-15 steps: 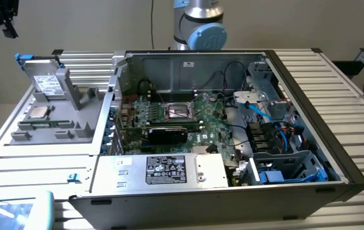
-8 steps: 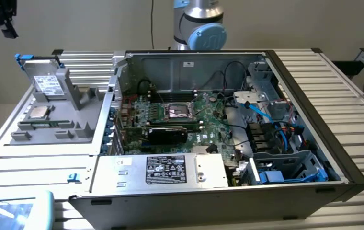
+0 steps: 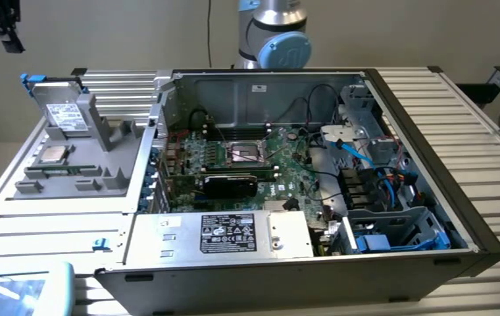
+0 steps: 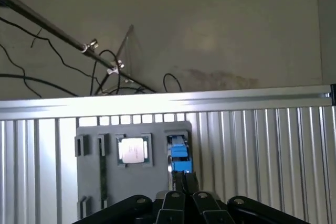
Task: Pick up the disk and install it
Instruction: 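Pick up the disk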
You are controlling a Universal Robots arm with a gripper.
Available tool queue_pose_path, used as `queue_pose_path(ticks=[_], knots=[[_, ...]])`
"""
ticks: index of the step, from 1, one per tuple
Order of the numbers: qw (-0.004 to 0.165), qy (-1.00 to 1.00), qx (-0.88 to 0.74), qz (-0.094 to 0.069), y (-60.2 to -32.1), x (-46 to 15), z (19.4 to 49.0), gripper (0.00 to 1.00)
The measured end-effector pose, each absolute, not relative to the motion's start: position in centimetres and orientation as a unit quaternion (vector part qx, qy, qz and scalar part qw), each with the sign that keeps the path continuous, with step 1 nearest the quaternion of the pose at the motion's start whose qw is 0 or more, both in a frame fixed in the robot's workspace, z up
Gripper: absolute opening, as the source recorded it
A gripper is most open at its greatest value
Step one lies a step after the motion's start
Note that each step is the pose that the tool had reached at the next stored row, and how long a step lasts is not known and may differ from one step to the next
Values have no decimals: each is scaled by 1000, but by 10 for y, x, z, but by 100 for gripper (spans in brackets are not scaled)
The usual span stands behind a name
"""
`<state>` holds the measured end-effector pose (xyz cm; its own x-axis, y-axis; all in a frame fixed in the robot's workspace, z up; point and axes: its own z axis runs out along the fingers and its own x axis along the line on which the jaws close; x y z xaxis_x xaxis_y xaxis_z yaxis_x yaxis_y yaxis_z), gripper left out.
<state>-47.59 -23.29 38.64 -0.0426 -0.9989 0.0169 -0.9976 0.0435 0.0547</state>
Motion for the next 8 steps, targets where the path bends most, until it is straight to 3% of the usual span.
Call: queue_pose_path(ticks=[8], knots=[[17,-692,722,-22,-233,-476,386,11]])
